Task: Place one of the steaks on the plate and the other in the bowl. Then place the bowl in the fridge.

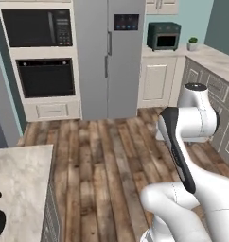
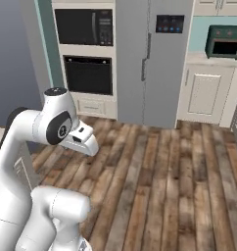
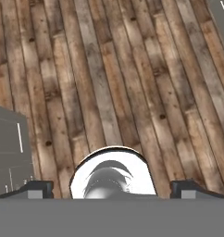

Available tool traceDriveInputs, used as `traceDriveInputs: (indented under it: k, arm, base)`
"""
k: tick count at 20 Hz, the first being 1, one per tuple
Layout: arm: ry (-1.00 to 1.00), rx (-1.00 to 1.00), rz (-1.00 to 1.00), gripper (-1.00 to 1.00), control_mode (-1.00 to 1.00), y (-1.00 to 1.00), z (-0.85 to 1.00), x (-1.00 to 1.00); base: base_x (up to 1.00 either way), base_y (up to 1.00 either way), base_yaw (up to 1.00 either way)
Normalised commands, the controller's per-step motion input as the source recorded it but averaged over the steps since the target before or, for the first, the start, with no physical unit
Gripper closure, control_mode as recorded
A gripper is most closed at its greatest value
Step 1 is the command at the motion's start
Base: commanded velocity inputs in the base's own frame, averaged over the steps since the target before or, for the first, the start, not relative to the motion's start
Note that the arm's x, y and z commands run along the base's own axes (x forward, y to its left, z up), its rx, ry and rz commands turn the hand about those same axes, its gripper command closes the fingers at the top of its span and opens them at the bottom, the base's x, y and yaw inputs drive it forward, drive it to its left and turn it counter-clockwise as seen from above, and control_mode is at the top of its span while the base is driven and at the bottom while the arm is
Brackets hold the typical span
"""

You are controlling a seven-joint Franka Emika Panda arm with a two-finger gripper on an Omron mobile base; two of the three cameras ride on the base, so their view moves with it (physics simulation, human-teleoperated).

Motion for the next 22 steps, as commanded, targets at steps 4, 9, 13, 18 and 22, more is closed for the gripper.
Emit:
traceDriveInputs:
  k: [4,9,13,18,22]
  arm:
    - [0.00,0.00,0.00,-1.00,1.00,0.00,0.00,0.00]
    - [0.00,0.00,0.00,-1.00,1.00,0.00,0.00,0.00]
    - [0.00,0.00,0.00,-1.00,1.00,0.00,0.00,0.00]
    - [0.00,0.00,0.00,-1.00,1.00,0.00,0.00,0.00]
    - [0.00,0.00,0.00,-1.00,1.00,0.00,0.00,0.00]
  base:
    - [1.00,-0.12,0.13]
    - [1.00,-0.13,0.02]
    - [1.00,-0.10,-0.16]
    - [1.00,-0.13,-0.10]
    - [1.00,-0.11,0.00]
